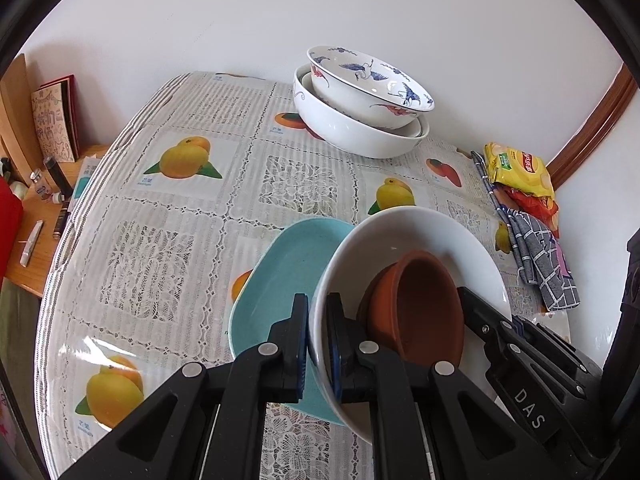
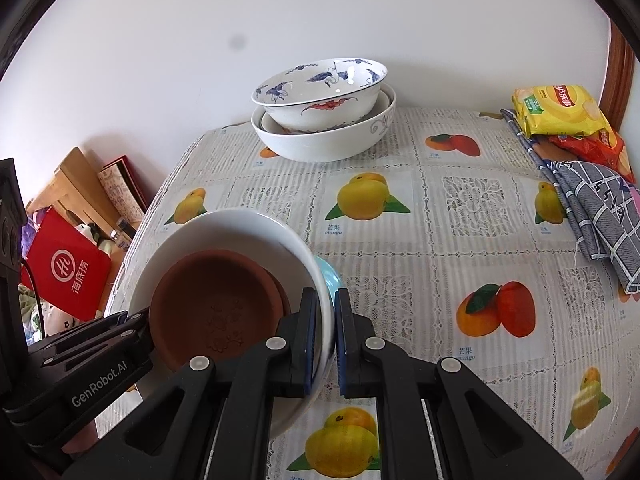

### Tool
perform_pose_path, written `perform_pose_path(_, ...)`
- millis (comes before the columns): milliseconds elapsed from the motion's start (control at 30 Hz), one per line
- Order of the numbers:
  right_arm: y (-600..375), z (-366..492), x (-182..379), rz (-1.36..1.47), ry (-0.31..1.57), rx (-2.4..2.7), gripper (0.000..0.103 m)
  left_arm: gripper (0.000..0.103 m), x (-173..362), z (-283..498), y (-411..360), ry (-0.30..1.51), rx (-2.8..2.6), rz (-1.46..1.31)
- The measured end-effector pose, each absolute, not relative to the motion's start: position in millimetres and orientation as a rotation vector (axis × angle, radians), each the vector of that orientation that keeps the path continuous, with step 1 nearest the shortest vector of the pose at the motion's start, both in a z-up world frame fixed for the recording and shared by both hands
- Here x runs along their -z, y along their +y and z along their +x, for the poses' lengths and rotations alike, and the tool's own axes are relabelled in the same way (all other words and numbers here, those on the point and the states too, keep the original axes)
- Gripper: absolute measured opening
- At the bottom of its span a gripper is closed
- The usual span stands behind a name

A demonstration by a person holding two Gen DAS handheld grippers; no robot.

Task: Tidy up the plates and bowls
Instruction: 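Lower the white bowl onto the teal plate and open both tools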

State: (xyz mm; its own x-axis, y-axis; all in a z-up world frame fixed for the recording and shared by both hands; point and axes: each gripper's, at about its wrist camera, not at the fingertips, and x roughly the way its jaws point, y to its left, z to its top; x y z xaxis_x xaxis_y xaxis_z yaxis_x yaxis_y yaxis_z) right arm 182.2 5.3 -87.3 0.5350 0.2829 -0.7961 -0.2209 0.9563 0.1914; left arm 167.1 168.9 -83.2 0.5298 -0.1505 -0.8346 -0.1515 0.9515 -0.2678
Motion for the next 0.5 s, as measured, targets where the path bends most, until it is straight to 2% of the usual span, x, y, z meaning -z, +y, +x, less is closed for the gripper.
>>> perform_pose_path(500,23.6,195.1,114.5,0.062,1.011,-0.326,0.009,0.010,105.3,175.6,184.1,1.044,-0.040,-0.323)
